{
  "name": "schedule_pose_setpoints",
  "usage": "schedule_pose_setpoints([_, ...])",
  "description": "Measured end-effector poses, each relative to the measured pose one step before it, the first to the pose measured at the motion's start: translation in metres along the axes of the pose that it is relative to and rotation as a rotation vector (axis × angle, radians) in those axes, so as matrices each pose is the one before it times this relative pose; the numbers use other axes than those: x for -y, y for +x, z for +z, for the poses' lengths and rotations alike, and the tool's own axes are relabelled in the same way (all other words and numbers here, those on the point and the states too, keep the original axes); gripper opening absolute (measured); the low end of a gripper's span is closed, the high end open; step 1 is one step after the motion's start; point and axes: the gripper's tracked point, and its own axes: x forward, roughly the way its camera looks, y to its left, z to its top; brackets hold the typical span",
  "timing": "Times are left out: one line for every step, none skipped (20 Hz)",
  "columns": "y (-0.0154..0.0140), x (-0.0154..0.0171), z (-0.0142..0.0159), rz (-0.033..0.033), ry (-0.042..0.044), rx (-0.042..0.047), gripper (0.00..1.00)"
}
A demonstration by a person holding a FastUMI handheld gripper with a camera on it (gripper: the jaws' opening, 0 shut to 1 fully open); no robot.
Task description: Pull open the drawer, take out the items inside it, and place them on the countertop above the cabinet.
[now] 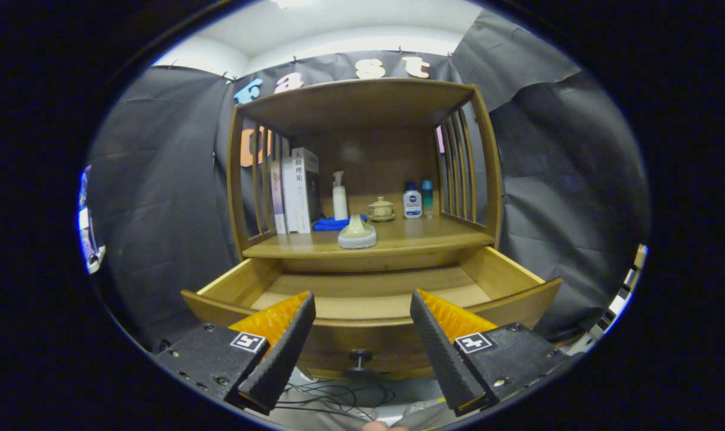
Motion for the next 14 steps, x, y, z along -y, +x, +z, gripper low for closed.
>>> schedule_pose_setpoints([-0.00131, -0.00088, -0.0046, -0.00346, -0.00997, 0.00731, 1.0])
schedule_pose_setpoints([-0.0009, -0.00114, -0.00565, -0.00006, -0.00244, 0.00075, 1.0])
schedule_pose_setpoints([0.00058, -0.00173, -0.00667, 0.00411, 0.00345, -0.00297, 1.0])
schedule_pose_setpoints([0.0008, -0.00079, -0.00456, 0.00028, 0.0032, -0.00296, 1.0])
schedule_pose_setpoints([0.00148, 0.001, -0.00426, -0.00193, 0.00235, -0.00298, 1.0])
schedule_pose_setpoints([0.0016, 0.00112, -0.00434, -0.00444, 0.00065, -0.00484, 1.0])
schedule_pose_setpoints([0.00054, 0.00105, -0.00277, -0.00488, 0.00291, -0.00575, 1.0])
schedule_pose_setpoints([0.00106, 0.0002, -0.00412, -0.00392, 0.00301, -0.00276, 1.0])
schedule_pose_setpoints([0.00144, 0.00089, -0.00367, -0.0046, 0.00095, -0.00632, 1.0])
schedule_pose_setpoints([0.00107, -0.00056, -0.00247, -0.00072, 0.00356, -0.00499, 1.0])
schedule_pose_setpoints([0.00098, -0.0005, -0.00185, 0.00055, 0.00305, -0.00584, 1.0])
schedule_pose_setpoints([0.00139, -0.00014, -0.00178, -0.00098, 0.00031, -0.00309, 1.0])
schedule_pose_setpoints([0.00071, -0.00005, -0.00145, -0.00256, -0.00392, -0.00412, 1.0])
schedule_pose_setpoints([0.00208, 0.00026, -0.00057, -0.00238, -0.00463, -0.00104, 1.0])
